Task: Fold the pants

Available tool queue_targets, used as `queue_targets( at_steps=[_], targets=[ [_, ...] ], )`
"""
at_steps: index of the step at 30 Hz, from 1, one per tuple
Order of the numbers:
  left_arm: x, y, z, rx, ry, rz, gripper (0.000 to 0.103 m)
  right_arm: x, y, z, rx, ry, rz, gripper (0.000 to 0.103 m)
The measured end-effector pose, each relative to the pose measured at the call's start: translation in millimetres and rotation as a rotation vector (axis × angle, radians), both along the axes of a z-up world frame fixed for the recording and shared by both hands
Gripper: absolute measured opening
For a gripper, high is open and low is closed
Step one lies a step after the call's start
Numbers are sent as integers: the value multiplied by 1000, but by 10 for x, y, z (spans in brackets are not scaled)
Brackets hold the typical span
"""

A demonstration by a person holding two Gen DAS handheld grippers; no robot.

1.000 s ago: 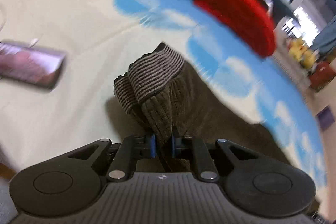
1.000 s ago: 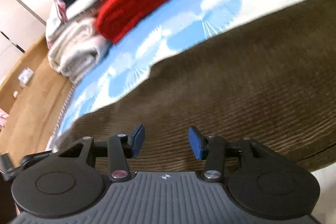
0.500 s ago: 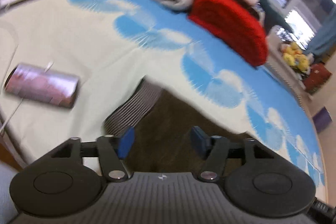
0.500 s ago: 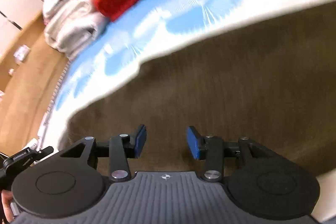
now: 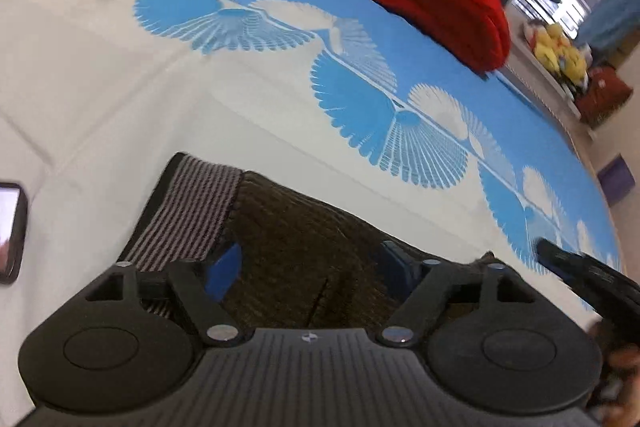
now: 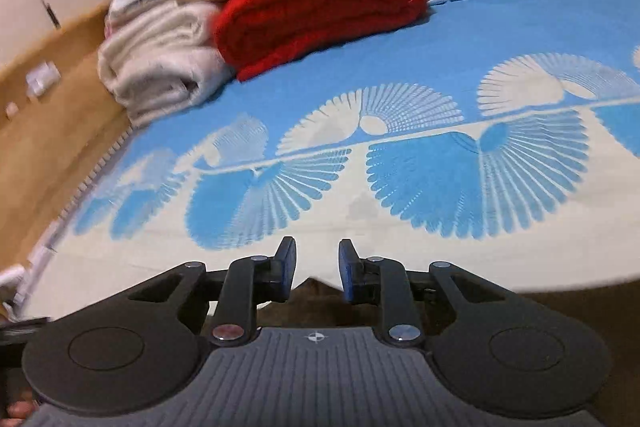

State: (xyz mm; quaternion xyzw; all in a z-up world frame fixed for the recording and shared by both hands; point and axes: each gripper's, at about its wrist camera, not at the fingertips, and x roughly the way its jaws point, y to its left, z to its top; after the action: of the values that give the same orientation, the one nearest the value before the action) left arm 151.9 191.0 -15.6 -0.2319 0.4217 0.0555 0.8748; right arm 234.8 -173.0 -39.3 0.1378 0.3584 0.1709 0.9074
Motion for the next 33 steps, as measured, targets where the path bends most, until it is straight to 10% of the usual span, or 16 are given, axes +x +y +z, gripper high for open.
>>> queue_targets(
  at_steps=[4, 19, 25, 33],
  targets=[
    [28, 1, -64, 25, 14, -28, 82, 102, 164, -402, -63, 116, 66, 27],
    [6, 102, -58, -40, 8, -36, 82, 55, 260, -418, -98, 66, 210, 31],
    [28, 215, -28, -133, 1, 34, 82, 6, 370, -432, -152, 9, 318, 9],
    [58, 204, -24, -135, 3, 42, 82, 23, 547, -415, -239, -101, 162, 7]
  ],
)
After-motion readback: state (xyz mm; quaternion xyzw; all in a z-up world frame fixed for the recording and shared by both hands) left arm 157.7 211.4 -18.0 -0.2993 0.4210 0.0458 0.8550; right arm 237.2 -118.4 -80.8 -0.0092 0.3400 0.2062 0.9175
